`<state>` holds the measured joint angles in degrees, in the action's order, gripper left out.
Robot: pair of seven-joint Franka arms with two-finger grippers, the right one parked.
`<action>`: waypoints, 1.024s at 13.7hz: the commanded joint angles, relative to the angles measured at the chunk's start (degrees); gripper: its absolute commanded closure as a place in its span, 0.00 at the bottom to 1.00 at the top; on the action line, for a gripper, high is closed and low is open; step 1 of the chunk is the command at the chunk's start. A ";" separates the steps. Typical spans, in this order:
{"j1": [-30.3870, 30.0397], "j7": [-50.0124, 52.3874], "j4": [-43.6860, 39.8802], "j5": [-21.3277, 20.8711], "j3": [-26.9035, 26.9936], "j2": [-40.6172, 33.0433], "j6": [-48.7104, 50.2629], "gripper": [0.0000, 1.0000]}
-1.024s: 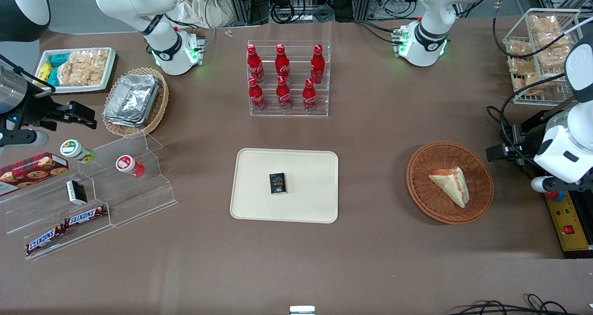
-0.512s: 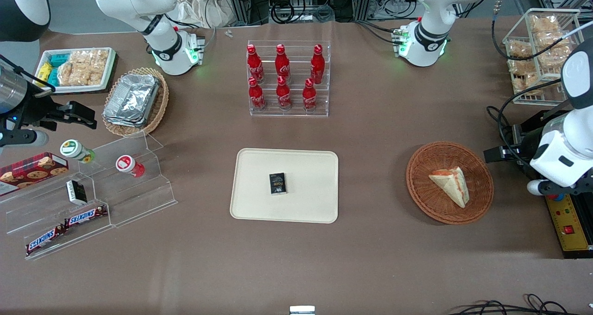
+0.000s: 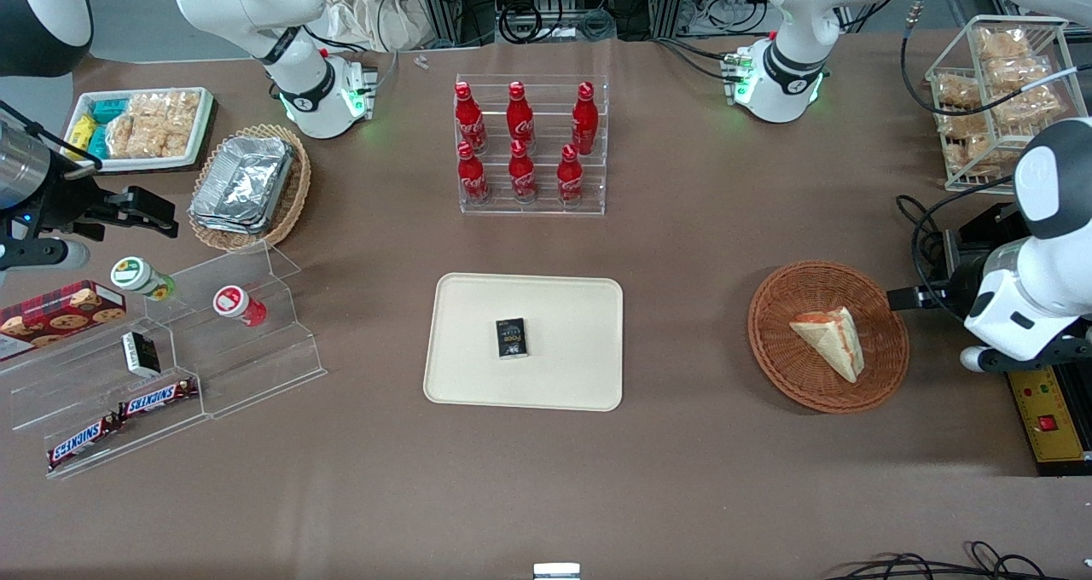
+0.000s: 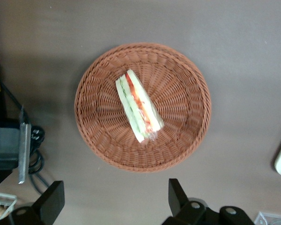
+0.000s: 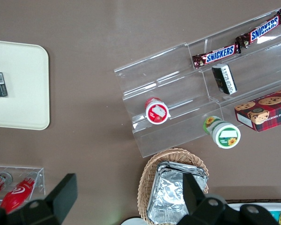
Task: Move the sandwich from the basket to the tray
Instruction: 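Lower the open left gripper onto the wrapped sandwich in the basket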
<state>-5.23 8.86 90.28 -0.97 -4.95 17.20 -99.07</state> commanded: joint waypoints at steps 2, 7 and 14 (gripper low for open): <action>-0.66 6.33 11.05 0.79 -0.32 -4.37 -9.54 0.03; -0.22 17.40 21.76 0.70 -0.41 -4.02 -24.64 0.04; -0.48 29.18 24.24 0.26 -0.32 2.13 -34.51 0.04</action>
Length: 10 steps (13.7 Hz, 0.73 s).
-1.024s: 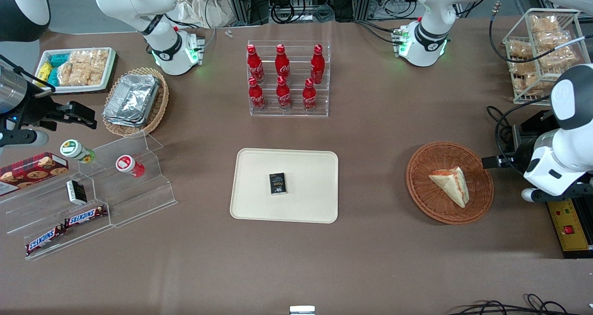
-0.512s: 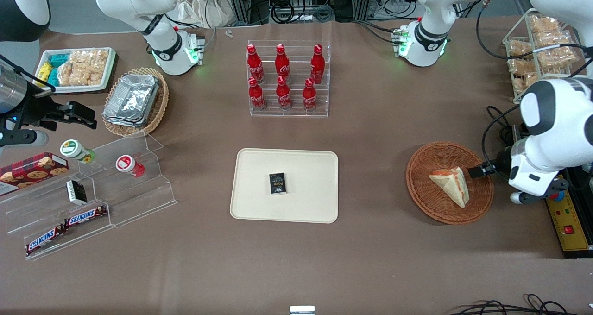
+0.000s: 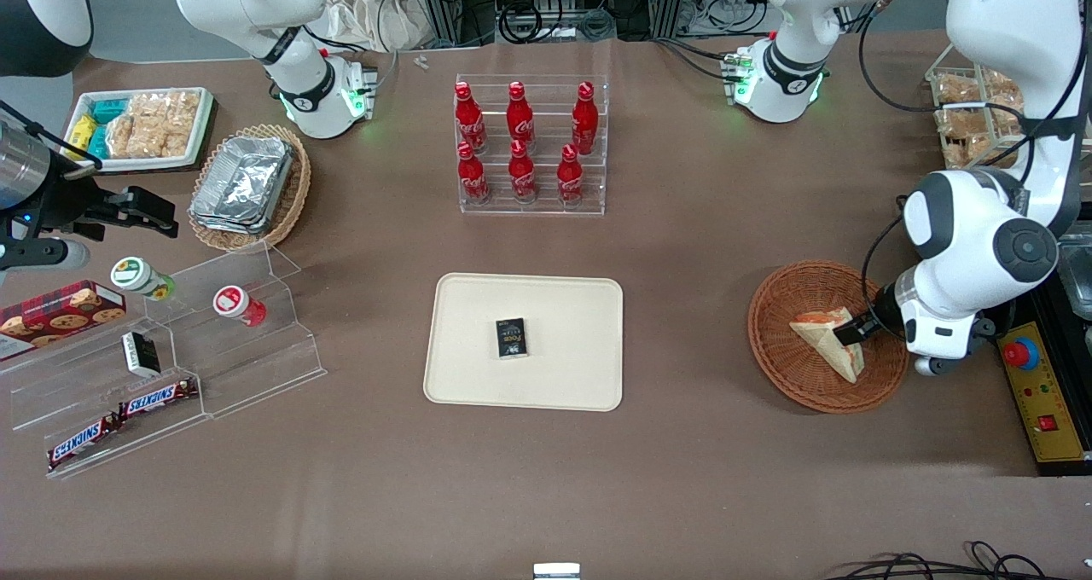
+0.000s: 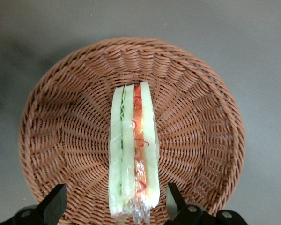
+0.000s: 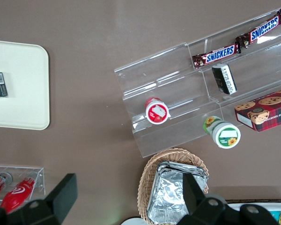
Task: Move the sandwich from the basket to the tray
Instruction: 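Lower the open left gripper onto the wrapped sandwich in the basket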
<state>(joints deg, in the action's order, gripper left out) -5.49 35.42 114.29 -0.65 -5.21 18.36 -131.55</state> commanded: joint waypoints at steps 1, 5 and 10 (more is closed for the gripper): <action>-0.22 3.76 0.40 -0.05 -0.06 1.76 -3.18 0.04; -0.22 4.48 0.40 -0.05 -0.06 4.31 -4.76 0.04; -0.22 4.48 1.72 -0.05 0.02 5.72 -7.23 0.13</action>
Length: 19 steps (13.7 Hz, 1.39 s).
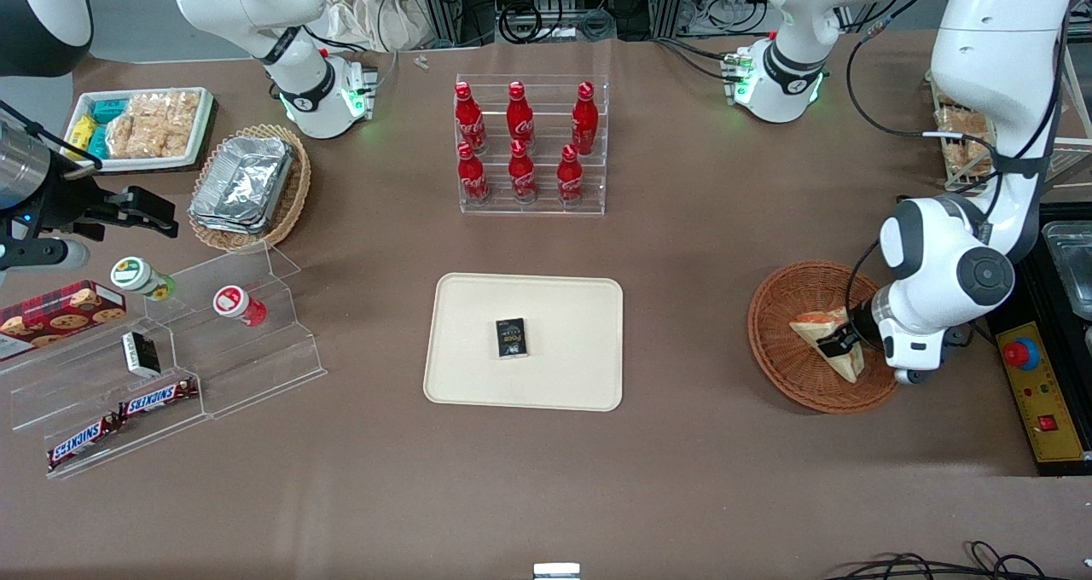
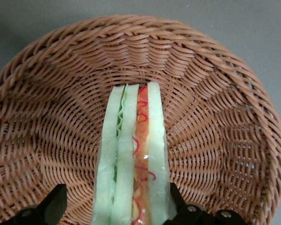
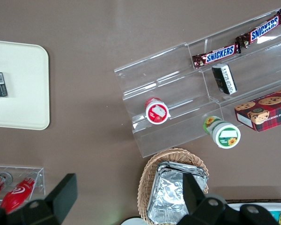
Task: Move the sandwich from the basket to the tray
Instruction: 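Lower the open left gripper onto the wrapped sandwich in the basket, then close the left gripper on the sandwich and lift it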
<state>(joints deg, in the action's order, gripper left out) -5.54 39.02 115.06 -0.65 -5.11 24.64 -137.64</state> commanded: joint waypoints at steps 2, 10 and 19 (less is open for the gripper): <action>-0.18 0.88 0.87 -0.14 -0.16 -0.56 -1.14 0.36; 1.14 0.71 -9.74 -1.54 -1.56 -8.02 21.66 0.78; 2.01 -0.44 -27.70 -2.77 -20.96 -7.33 45.71 0.78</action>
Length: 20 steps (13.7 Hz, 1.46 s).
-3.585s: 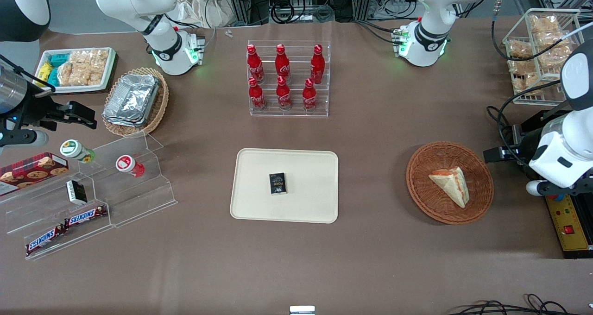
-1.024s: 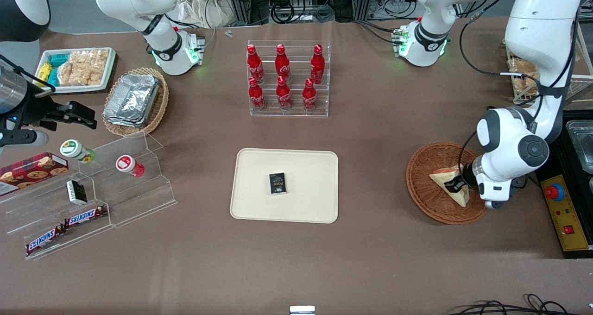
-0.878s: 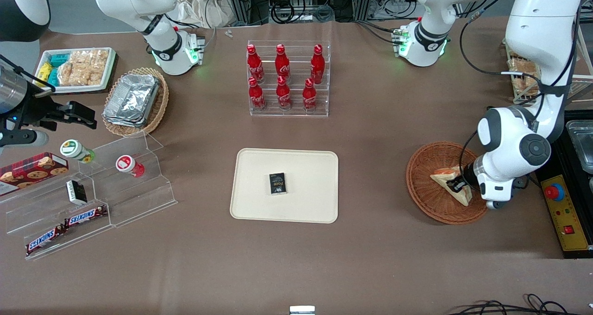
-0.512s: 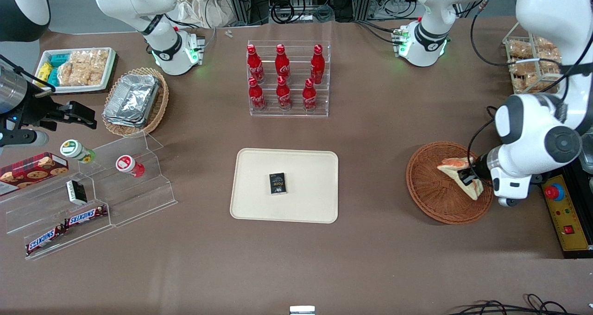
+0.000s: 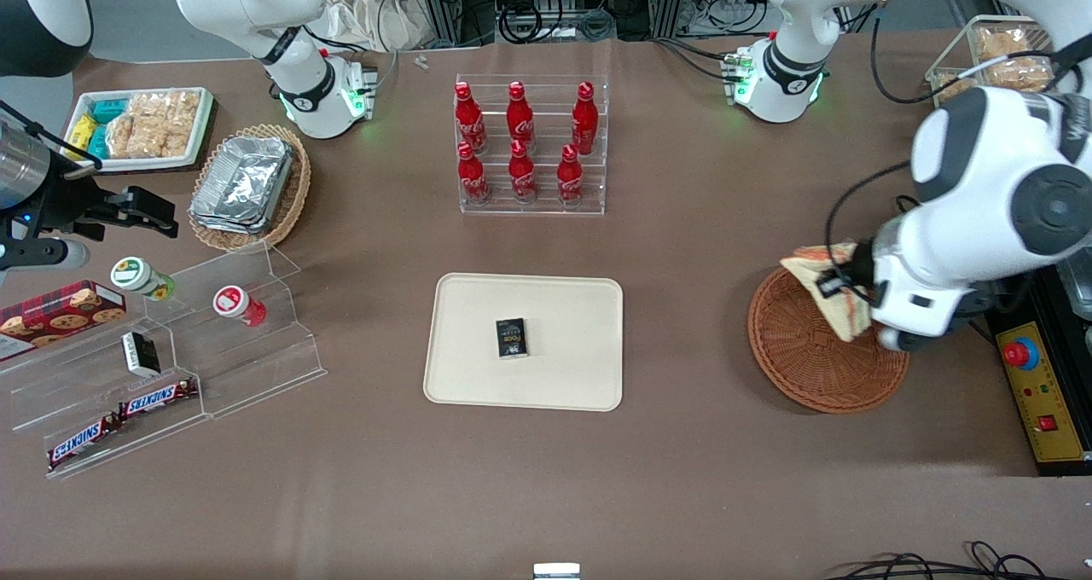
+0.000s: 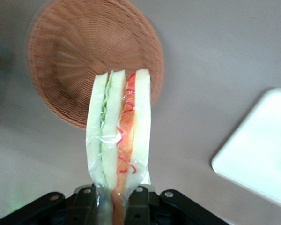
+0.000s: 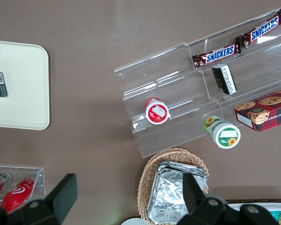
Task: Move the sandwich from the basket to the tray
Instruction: 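Carry the sandwich with the left gripper over to the cream tray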
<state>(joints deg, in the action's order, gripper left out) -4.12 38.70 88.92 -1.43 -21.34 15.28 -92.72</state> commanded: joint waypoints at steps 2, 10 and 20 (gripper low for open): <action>3.75 0.14 -2.34 -2.70 -6.87 4.57 -2.62 0.76; 18.96 2.07 -4.26 -13.14 -6.88 21.34 -21.69 0.75; 20.65 1.72 -7.62 -17.19 -6.00 32.62 -30.15 0.70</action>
<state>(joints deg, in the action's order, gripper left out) 16.03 40.27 83.04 -16.87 -27.78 47.02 -123.37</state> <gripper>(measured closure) 0.696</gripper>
